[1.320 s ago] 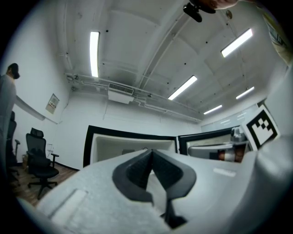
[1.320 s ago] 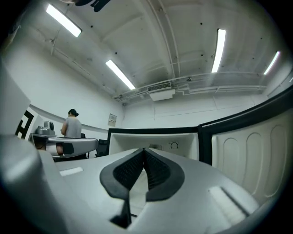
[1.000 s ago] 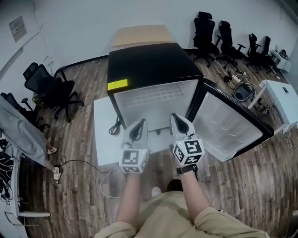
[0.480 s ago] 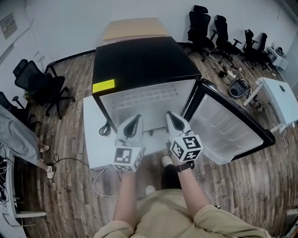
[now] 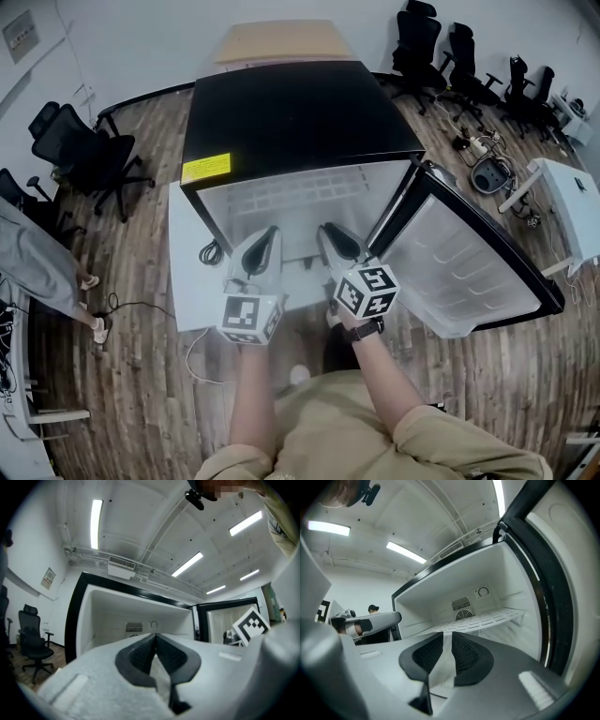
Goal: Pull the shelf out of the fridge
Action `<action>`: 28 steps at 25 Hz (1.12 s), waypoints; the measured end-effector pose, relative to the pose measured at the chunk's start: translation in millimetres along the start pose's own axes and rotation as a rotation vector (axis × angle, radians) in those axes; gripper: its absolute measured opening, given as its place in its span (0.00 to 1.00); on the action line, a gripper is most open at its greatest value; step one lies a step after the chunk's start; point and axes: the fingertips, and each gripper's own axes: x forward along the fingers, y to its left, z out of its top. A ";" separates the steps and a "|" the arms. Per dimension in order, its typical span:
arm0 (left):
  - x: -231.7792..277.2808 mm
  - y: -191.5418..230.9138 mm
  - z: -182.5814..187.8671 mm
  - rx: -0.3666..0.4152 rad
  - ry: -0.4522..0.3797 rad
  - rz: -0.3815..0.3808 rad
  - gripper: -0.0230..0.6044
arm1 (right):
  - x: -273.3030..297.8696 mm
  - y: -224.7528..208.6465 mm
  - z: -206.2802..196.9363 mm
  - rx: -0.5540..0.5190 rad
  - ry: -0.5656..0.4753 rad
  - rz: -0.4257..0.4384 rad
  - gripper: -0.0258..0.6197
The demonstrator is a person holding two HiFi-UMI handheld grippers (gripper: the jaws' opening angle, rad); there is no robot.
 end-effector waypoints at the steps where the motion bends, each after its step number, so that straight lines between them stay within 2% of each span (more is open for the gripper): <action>1: 0.9 1.1 -3.7 -0.006 0.003 -0.003 0.03 | 2.8 -1.3 -3.7 0.015 0.007 0.006 0.14; 3: 1.9 2.8 -11.0 -0.014 0.012 -0.005 0.03 | 7.8 -5.4 -9.4 0.085 0.003 0.020 0.18; 7: 5.4 7.4 -18.8 -0.018 0.029 0.010 0.03 | 20.6 -11.2 -13.9 0.390 -0.054 0.082 0.33; 9: 7.8 9.0 -20.3 -0.012 0.036 0.011 0.03 | 25.8 -12.8 -16.3 0.463 -0.077 0.101 0.36; 16: 16.5 16.2 -15.3 -0.006 0.029 0.019 0.03 | 42.4 -23.7 -6.6 0.593 -0.159 0.122 0.39; 28: 31.5 14.5 -15.2 -0.011 0.017 0.000 0.03 | 70.1 -35.5 -8.5 0.735 -0.162 0.160 0.43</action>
